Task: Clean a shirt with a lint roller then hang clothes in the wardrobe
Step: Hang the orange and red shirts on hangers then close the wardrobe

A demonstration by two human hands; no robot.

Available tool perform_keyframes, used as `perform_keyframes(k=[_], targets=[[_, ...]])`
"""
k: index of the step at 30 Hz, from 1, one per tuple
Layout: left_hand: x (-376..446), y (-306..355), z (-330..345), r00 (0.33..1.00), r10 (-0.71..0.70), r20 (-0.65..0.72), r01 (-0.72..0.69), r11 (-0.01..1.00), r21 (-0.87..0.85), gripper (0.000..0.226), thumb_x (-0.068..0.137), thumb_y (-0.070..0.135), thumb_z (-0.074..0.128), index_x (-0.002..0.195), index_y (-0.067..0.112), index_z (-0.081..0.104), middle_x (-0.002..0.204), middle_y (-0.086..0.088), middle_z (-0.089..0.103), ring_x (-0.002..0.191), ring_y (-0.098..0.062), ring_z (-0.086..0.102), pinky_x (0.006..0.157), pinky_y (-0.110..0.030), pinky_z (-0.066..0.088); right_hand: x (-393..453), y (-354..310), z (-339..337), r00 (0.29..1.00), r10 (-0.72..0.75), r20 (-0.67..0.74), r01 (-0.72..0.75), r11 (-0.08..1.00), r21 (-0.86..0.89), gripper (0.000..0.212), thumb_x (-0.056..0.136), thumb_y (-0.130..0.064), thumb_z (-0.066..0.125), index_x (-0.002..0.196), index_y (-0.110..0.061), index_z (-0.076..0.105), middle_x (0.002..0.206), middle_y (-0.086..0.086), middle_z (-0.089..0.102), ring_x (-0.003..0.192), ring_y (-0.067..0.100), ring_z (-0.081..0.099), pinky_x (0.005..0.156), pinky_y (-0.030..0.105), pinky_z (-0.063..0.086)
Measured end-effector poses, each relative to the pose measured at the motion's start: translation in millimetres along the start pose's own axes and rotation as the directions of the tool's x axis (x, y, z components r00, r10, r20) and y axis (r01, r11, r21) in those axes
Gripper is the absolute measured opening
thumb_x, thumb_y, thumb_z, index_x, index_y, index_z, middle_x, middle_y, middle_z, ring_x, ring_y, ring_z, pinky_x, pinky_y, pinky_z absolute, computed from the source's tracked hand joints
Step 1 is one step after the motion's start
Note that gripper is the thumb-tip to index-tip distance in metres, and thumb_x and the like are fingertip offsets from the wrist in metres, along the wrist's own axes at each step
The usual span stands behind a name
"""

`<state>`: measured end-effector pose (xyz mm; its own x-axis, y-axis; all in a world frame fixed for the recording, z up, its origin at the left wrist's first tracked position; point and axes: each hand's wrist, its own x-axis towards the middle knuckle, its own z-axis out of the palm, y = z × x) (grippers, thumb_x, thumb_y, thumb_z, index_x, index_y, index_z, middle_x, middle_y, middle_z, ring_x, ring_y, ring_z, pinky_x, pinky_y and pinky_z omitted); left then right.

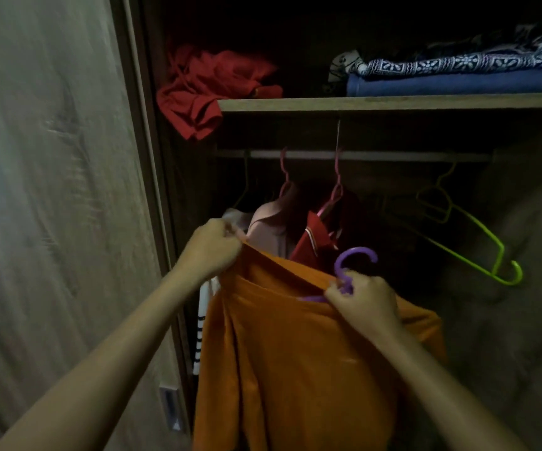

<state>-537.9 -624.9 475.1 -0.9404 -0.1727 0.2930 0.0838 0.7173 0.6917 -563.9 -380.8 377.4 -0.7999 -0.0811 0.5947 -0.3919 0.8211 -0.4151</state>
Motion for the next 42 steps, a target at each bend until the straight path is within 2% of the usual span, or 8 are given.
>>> perform_keyframes(k=[7, 15, 19, 24, 29, 31, 34, 42], targets=[[-5, 27, 19, 0.975, 0.112, 0.193, -0.12, 0.992, 0.031, 0.04, 0.079, 0.018, 0.065, 0.116, 0.023, 0.05, 0.076, -0.004, 0.065, 0.066, -0.019, 0.065, 0.065, -0.034, 0.056, 29, -33, -22, 0.952, 0.029, 0.304, -0.023, 0.999, -0.022, 0.03, 0.087, -0.043, 0.043, 0.066, -0.021, 0.05, 0.074, 0.005, 0.064, 0.074, 0.03, 0.063, 0.066, 0.036, 0.048], [-18, -9, 3, 0.828, 0.358, 0.432, -0.454, 0.88, 0.14, 0.043, 0.083, 0.058, 0.056, 0.114, 0.029, 0.059, 0.104, 0.009, 0.065, 0.091, -0.004, 0.062, 0.083, -0.031, 0.055, 65, -24, -75, 0.986, 0.084, 0.145, -0.101, 0.988, 0.115, 0.035, 0.096, -0.025, 0.043, 0.065, -0.013, 0.053, 0.062, 0.004, 0.056, 0.063, 0.024, 0.054, 0.056, 0.035, 0.035], [-20, -21, 9, 0.814, 0.497, 0.3, -0.535, 0.843, 0.056, 0.046, 0.088, 0.064, 0.037, 0.103, 0.026, 0.059, 0.09, 0.003, 0.065, 0.081, -0.011, 0.064, 0.072, -0.034, 0.054, 77, -18, -81, 0.993, 0.118, -0.003, -0.116, 0.98, 0.165, 0.037, 0.095, -0.024, 0.043, 0.061, -0.014, 0.051, 0.058, 0.003, 0.053, 0.058, 0.021, 0.052, 0.057, 0.033, 0.037], [-31, -16, 26, 0.799, 0.527, 0.291, -0.56, 0.827, 0.04, 0.035, 0.095, 0.052, 0.031, 0.089, 0.024, 0.052, 0.071, 0.002, 0.054, 0.066, -0.011, 0.055, 0.06, -0.022, 0.045, 76, -11, -69, 0.989, 0.098, 0.108, -0.122, 0.963, 0.242, 0.03, 0.098, -0.026, 0.044, 0.075, -0.012, 0.058, 0.065, 0.002, 0.058, 0.062, 0.017, 0.057, 0.06, 0.035, 0.044], [-39, -17, 54, 0.865, 0.497, 0.072, -0.495, 0.868, -0.045, 0.028, 0.099, 0.036, 0.031, 0.079, 0.023, 0.047, 0.064, 0.001, 0.048, 0.066, -0.013, 0.052, 0.059, -0.019, 0.041, 47, -11, -50, 0.964, 0.233, -0.131, -0.217, 0.968, 0.128, 0.041, 0.094, -0.048, 0.051, 0.124, -0.02, 0.055, 0.13, 0.004, 0.047, 0.12, 0.018, 0.046, 0.094, 0.028, 0.041], [-38, -15, 68, 0.886, 0.463, -0.034, -0.464, 0.885, -0.033, 0.027, 0.101, 0.029, 0.035, 0.076, 0.028, 0.043, 0.06, 0.007, 0.045, 0.061, -0.007, 0.051, 0.057, -0.016, 0.039, 12, -18, -41, 0.947, 0.223, -0.232, -0.187, 0.968, 0.169, 0.029, 0.093, -0.049, 0.049, 0.103, -0.025, 0.063, 0.113, -0.001, 0.055, 0.106, 0.011, 0.052, 0.085, 0.023, 0.043], [-42, -6, 94, 0.886, 0.453, -0.096, -0.455, 0.891, 0.007, 0.023, 0.102, 0.029, 0.035, 0.08, 0.026, 0.042, 0.061, 0.005, 0.052, 0.056, -0.008, 0.052, 0.058, -0.03, 0.039, -17, -32, -28, 0.966, 0.22, 0.136, -0.258, 0.845, 0.468, 0.037, 0.094, -0.053, 0.046, 0.093, -0.024, 0.068, 0.084, -0.007, 0.068, 0.08, 0.001, 0.062, 0.073, 0.022, 0.05], [-37, 25, 113, 0.751, 0.613, 0.243, -0.524, 0.779, -0.344, 0.036, 0.098, 0.035, 0.031, 0.128, 0.033, 0.052, 0.11, 0.02, 0.061, 0.102, 0.009, 0.054, 0.09, -0.014, 0.04, 33, -23, -38, 0.879, 0.441, 0.181, -0.455, 0.664, 0.593, 0.027, 0.094, -0.034, 0.051, 0.08, -0.013, 0.061, 0.068, 0.004, 0.061, 0.064, 0.022, 0.061, 0.066, 0.035, 0.05]])
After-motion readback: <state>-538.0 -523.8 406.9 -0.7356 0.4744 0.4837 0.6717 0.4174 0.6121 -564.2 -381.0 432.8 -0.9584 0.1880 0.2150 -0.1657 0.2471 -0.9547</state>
